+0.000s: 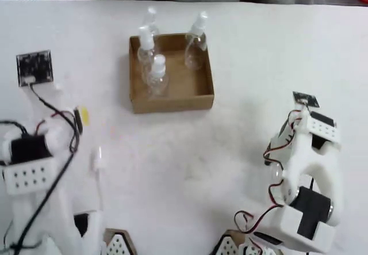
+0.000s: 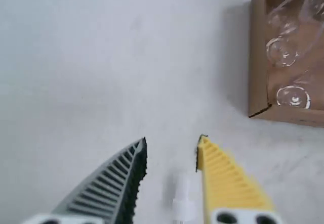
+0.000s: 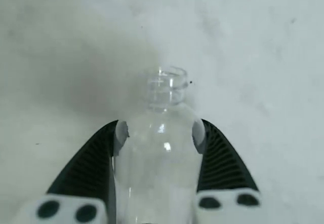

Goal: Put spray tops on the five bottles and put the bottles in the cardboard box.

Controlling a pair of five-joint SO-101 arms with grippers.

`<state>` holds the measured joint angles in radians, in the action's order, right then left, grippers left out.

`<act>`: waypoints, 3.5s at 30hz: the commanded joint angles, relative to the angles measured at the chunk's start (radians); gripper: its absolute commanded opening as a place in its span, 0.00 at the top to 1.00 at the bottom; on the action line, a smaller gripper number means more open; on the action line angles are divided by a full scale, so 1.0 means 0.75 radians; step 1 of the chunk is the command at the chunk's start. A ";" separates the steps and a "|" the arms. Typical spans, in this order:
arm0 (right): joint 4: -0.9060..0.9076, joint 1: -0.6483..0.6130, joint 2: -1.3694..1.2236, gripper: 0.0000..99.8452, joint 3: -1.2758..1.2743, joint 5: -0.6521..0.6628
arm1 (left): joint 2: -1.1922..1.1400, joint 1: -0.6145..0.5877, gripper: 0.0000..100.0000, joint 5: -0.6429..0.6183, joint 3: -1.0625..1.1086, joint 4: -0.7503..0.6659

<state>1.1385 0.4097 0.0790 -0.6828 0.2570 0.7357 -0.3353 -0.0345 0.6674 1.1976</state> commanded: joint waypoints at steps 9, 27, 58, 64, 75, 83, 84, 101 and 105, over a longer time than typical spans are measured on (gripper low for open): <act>-0.075 0.036 0.060 0.98 -0.037 0.053 | -0.379 0.001 0.73 0.020 0.023 0.143; -0.118 0.034 0.060 0.98 -0.078 0.098 | -0.392 0.122 0.74 -0.094 0.475 -0.180; -0.118 0.036 0.060 0.98 -0.088 0.098 | -0.394 0.114 0.74 -0.094 0.595 -0.313; -0.118 0.036 0.060 0.98 -0.088 0.098 | -0.400 0.114 0.74 -0.096 0.593 -0.311; -0.120 0.036 0.058 0.98 -0.088 0.098 | -0.742 0.111 0.74 -0.094 0.448 -0.313; -0.134 0.036 0.058 0.98 -0.092 0.098 | -0.742 0.120 0.90 -0.082 0.440 -0.315; -0.136 0.036 0.058 0.98 -0.098 0.098 | -0.740 0.122 0.94 -0.082 0.440 -0.321; -0.138 0.034 0.058 0.98 -0.100 0.098 | -0.263 0.193 0.93 -0.094 0.293 -0.006; -0.146 0.036 0.060 0.98 -0.100 0.098 | -0.183 0.191 0.93 -0.082 0.321 -0.053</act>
<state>1.0434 0.4250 0.0928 -0.7549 0.3199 0.5301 -0.2048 -0.0959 0.9206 1.1822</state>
